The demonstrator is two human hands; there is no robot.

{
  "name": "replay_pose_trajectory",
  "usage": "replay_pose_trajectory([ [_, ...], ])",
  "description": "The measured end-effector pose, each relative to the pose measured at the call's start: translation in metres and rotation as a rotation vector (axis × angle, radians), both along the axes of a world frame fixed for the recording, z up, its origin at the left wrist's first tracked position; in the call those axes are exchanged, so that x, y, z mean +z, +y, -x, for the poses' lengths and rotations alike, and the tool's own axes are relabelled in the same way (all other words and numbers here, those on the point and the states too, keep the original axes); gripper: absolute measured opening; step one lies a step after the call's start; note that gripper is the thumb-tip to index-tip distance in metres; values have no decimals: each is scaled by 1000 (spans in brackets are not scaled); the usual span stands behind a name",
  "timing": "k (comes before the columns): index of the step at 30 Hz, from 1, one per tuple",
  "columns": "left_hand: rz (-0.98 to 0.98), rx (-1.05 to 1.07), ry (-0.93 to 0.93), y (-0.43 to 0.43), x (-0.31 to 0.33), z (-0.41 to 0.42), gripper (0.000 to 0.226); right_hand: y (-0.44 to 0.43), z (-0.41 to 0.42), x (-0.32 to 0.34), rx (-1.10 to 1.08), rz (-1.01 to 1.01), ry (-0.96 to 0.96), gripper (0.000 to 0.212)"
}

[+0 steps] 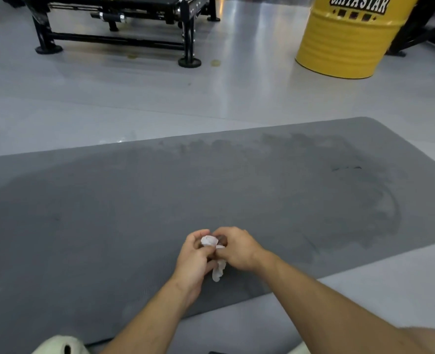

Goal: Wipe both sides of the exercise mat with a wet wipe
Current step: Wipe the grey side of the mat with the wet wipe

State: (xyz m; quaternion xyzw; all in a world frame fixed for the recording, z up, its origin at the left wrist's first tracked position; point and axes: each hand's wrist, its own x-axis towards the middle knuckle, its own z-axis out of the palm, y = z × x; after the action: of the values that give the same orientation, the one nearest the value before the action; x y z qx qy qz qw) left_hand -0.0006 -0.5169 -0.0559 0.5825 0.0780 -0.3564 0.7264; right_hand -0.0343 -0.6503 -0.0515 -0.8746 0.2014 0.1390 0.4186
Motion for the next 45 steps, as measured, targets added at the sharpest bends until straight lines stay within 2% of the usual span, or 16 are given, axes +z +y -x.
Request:
replay_pose_trajectory([
  [4, -96, 11, -26, 4, 2, -9, 30, -8, -7, 0, -195, -23, -33, 13],
  [8, -98, -112, 103, 8, 7, -15, 27, -14, -9, 2, -330, -79, -67, 23],
  [12, -94, -276, 90, -1, 11, -11, 30, -9, -16, 6, -467, -209, -137, 38],
  [14, -122, -248, 53, -9, 9, -10, 26, -9, -22, 5, -580, -308, -161, 42],
  [17, -152, -141, -6, -15, 6, -16, 8, -15, -29, 7, -641, -475, -123, 33],
  [19, -150, -61, 3, -18, 5, -23, 13, -18, -34, 10, -642, -567, -97, 25],
  [25, -45, 134, 140, -21, 3, -35, 17, -22, -42, 4, -614, -430, -95, 10],
  [27, -60, 127, 121, -22, 1, -35, 19, -23, -42, 1, -624, -395, -103, 11],
  [30, -85, 60, 68, -20, 0, -34, 38, -22, -41, -2, -635, -415, -98, 15],
  [32, -103, -11, 35, -20, 1, -33, 43, -23, -41, -2, -633, -371, -107, 15],
  [34, -103, -91, 18, -20, 3, -31, 36, -24, -40, 0, -657, -324, -152, 14],
  [38, -180, -192, -53, -21, 1, -25, 3, -24, -40, 3, -720, -323, -217, 12],
  [42, -290, -109, -64, -16, -6, -26, 16, -20, -38, 4, -765, -333, -242, 10],
  [45, -327, -14, -80, -12, -7, -31, 11, -23, -32, 5, -836, -298, -281, 9],
])
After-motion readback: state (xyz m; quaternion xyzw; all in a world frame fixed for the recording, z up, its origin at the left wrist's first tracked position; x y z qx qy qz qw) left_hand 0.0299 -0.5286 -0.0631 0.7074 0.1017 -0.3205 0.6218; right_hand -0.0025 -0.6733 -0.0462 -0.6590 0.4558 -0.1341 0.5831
